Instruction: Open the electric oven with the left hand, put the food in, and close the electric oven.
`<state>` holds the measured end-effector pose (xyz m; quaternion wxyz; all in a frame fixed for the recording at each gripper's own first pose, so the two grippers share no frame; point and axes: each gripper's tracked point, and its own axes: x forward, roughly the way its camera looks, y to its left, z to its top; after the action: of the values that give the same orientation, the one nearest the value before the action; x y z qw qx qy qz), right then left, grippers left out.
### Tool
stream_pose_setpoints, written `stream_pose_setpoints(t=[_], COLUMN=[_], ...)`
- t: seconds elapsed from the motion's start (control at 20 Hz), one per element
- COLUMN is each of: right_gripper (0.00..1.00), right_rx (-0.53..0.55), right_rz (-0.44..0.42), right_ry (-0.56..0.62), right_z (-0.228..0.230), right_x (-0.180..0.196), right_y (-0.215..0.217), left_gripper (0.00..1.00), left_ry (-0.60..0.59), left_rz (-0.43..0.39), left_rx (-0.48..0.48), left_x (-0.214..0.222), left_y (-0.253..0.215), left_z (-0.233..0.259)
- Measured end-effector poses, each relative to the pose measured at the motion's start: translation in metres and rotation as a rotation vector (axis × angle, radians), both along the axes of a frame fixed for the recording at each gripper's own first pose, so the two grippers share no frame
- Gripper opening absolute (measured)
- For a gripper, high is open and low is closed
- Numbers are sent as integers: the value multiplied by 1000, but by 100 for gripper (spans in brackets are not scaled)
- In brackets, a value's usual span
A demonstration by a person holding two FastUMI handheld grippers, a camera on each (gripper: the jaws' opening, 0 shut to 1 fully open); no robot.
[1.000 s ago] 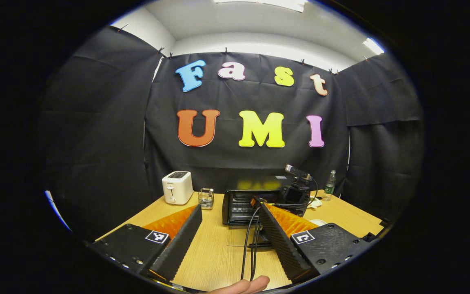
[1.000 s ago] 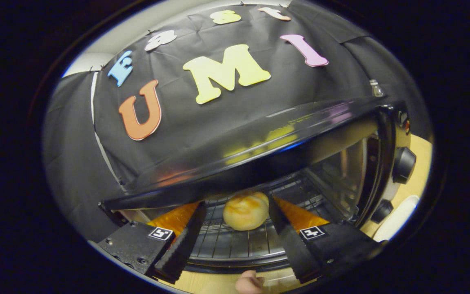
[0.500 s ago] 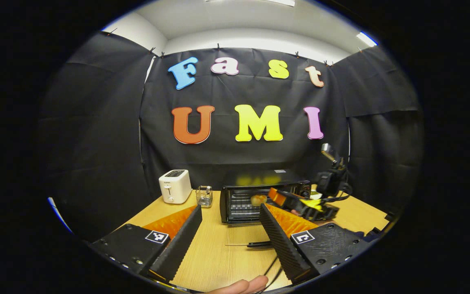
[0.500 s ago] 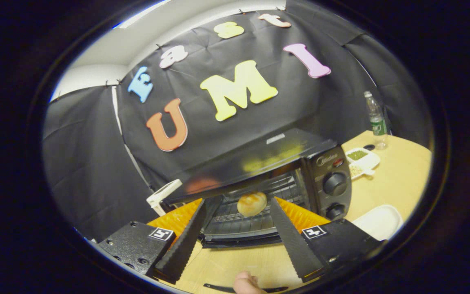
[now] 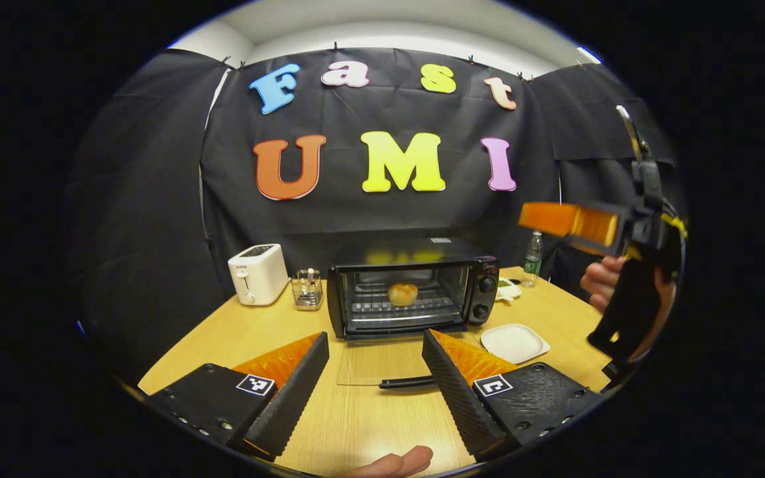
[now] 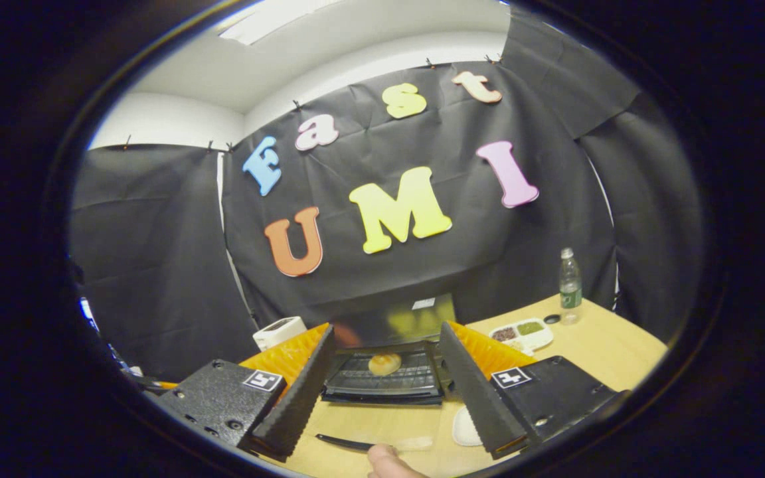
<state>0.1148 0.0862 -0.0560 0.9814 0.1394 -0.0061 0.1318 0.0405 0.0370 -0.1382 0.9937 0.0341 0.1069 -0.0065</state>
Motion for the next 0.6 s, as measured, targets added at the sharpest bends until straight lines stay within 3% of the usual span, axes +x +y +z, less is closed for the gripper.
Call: stream_pose_setpoints(t=[0.4,0.6], right_gripper=[94,95], right_rx=[-164,-224], right_rz=[-171,-244], right_ry=[-118,-133], right_z=[74,76], right_x=[-72,-91], right_y=[-101,-135], left_gripper=[94,94], left_ry=[172,295], left_rz=[-51,-35], left_rx=[-54,-53], left_x=[32,38], left_y=[-42,-54], left_z=[-74,-115])
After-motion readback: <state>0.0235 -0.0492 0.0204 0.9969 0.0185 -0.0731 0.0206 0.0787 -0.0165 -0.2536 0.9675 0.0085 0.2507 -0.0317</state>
